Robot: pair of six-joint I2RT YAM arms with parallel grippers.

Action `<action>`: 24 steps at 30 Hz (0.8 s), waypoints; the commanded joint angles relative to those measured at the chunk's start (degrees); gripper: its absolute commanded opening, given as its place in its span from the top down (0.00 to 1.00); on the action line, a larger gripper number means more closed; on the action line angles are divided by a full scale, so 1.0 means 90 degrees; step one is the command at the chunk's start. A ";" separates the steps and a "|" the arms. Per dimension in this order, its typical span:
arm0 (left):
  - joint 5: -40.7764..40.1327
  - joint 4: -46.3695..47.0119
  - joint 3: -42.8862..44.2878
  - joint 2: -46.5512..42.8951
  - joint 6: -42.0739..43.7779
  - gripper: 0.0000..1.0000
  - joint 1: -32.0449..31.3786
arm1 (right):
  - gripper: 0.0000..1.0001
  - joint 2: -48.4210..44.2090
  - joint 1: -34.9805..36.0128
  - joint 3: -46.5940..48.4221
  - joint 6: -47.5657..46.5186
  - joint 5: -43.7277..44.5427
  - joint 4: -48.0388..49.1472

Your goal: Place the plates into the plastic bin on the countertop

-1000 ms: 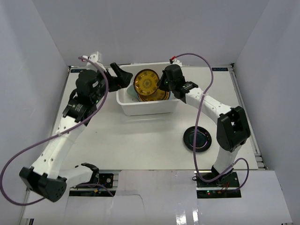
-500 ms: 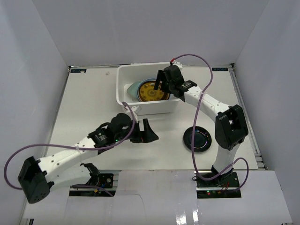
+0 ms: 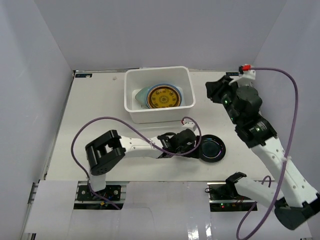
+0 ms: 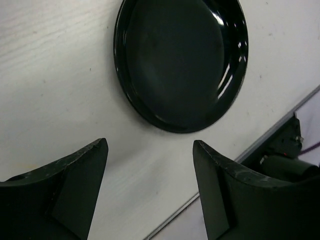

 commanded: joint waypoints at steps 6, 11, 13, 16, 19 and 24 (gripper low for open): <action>-0.0941 -0.0252 0.1438 0.1676 0.0373 0.35 -0.0046 | 0.63 -0.1520 -0.0083 -0.1524 -0.0086 -0.0385 -0.0050; -0.1108 -0.0497 0.1880 0.2195 0.0413 0.68 0.0052 | 0.63 -0.1931 -0.0083 -0.2061 -0.0037 -0.0561 -0.0060; -0.1108 -0.0439 0.1773 0.2147 0.0373 0.95 0.0071 | 0.63 -0.2048 -0.0083 -0.2140 -0.0047 -0.0532 -0.0079; -0.1128 -0.0351 0.1402 0.1699 0.0324 1.00 0.0072 | 0.63 -0.2156 -0.0083 -0.2140 -0.0095 -0.0454 -0.0147; -0.1128 -0.0029 0.0778 0.0765 0.0383 1.00 0.0072 | 0.61 -0.2322 -0.0093 -0.2014 -0.0144 -0.0308 -0.0206; -0.1041 0.0284 0.0016 -0.1014 0.0500 1.00 0.0198 | 0.53 -0.2731 -0.0102 -0.1643 -0.0223 -0.0142 -0.0509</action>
